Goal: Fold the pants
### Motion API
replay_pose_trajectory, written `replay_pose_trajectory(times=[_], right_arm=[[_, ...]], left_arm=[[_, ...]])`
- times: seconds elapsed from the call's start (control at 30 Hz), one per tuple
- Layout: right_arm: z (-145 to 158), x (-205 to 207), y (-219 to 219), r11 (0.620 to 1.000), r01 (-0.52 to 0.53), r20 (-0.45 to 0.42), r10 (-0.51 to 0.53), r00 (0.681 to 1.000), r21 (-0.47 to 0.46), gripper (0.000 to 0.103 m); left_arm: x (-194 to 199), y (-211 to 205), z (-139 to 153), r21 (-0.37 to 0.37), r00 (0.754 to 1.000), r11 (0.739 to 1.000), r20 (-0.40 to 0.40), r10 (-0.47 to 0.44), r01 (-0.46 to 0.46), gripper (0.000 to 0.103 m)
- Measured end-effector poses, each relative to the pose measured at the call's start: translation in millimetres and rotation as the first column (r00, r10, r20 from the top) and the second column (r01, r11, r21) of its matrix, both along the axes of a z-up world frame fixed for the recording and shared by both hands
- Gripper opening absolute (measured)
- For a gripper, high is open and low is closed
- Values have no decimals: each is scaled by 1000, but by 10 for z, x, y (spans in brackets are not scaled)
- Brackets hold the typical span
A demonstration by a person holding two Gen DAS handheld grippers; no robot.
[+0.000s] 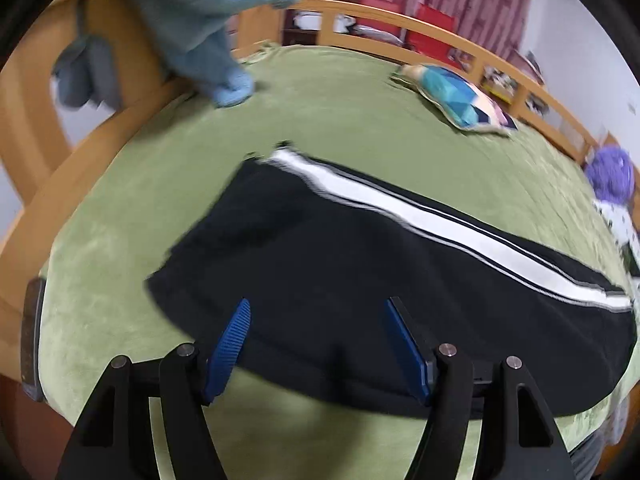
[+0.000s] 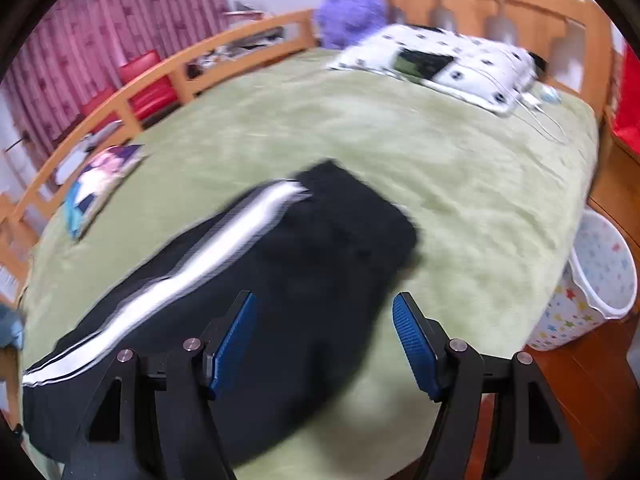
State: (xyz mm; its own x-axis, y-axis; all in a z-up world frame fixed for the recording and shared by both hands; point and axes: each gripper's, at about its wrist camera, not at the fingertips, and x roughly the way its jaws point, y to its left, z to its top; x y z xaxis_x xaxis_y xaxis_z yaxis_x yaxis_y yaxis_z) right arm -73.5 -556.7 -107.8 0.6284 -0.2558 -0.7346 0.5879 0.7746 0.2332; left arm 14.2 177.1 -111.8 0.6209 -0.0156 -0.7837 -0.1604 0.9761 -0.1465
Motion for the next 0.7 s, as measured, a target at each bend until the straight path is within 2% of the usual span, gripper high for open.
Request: replay_pose_trajectory(times=[0.1, 0.27, 0.37, 0.43, 0.5, 0.53, 0.57, 0.6, 0.63, 0.7], right_arm=[[127, 135, 404, 999, -49, 15, 49, 999, -14, 70], [172, 466, 1170, 987, -160, -3, 160, 987, -2, 69], [114, 626, 1599, 974, -226, -48, 225, 973, -17, 69], [67, 689, 1785, 966, -258, -79, 255, 964, -29, 69], [17, 723, 1982, 956, -289, -113, 283, 952, -44, 69], [-15, 730, 2059, 953, -300, -126, 292, 948, -49, 69], [-37, 744, 2106, 951, -306, -136, 297, 945, -48, 69], [-54, 747, 2141, 950, -310, -144, 300, 943, -46, 69], [-69, 749, 2180, 949, -313, -151, 303, 941, -43, 69], [-76, 753, 2191, 950, -311, -148, 303, 941, -35, 69]], left_arm=[[-32, 314, -83, -60, 1000, 998, 12, 13, -12, 65], [151, 543, -168, -92, 999, 996, 31, 9, -6, 65], [373, 637, -347, -121, 999, 992, -25, 45, -48, 64], [479, 666, -482, -115, 995, 990, -68, 70, -78, 61], [584, 689, -660, -117, 986, 985, -120, 113, -127, 52], [596, 695, -691, -132, 986, 982, -115, 120, -135, 51], [616, 695, -710, -158, 988, 977, -92, 128, -141, 44], [635, 696, -718, -166, 988, 975, -83, 134, -146, 26], [675, 703, -726, -169, 987, 974, -83, 137, -149, 16], [746, 749, -715, -196, 985, 967, -102, 142, -160, 6]])
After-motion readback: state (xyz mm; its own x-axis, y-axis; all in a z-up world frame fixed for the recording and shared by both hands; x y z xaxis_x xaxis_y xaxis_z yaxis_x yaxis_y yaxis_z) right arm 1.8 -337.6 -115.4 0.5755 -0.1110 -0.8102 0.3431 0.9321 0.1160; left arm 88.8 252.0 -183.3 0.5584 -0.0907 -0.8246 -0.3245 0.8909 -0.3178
